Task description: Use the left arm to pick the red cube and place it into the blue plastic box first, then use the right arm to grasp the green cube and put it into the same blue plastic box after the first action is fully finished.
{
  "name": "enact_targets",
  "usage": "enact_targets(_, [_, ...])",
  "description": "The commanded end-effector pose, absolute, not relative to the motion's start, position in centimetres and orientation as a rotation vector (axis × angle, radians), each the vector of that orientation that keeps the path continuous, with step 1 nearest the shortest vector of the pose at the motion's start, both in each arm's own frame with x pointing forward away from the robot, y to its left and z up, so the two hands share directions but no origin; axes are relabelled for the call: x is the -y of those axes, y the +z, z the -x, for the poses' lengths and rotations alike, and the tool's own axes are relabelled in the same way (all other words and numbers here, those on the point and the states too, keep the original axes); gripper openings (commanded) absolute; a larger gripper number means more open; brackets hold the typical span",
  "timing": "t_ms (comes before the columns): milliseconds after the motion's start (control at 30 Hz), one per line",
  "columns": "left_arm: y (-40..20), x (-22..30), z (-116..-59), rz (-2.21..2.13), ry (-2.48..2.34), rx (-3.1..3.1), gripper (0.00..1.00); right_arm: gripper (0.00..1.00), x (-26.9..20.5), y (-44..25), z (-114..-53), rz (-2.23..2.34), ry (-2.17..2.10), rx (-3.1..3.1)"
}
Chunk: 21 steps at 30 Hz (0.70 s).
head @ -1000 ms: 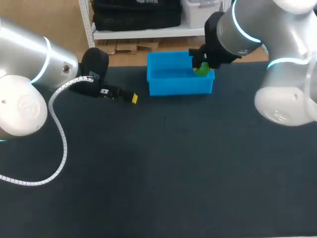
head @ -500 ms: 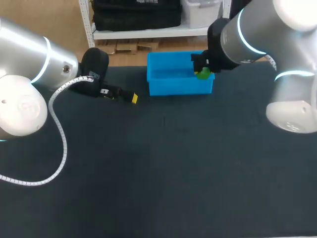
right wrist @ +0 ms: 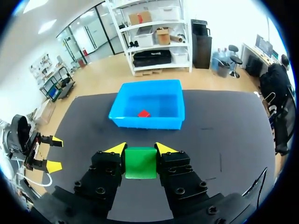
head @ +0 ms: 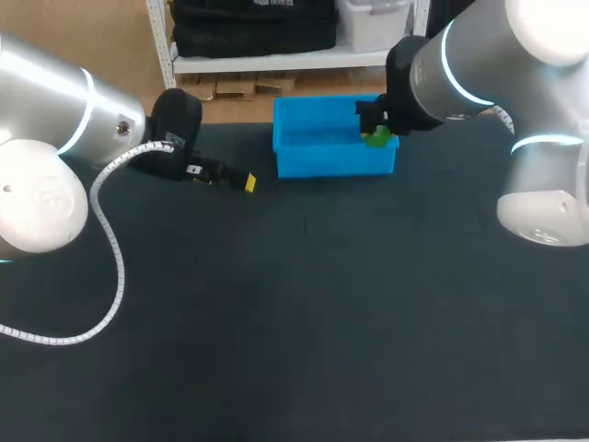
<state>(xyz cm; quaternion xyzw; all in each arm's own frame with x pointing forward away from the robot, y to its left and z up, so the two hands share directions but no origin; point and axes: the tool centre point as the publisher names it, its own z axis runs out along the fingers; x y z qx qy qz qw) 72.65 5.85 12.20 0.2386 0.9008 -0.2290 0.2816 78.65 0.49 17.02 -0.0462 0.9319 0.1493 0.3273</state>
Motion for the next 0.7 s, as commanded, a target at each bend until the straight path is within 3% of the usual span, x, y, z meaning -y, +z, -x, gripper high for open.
enact_targets(33, [12.1,-5.9,-72.7,-0.641,-0.621,-2.407,1.00,0.00,-1.4,15.8,-80.4,0.106,0.390,-2.376])
enact_targets(700, [12.1,-5.9,-72.7,-0.641,-0.621,-2.407,1.00,0.00,-4.5,12.6,-88.9,0.129,0.378,-2.350])
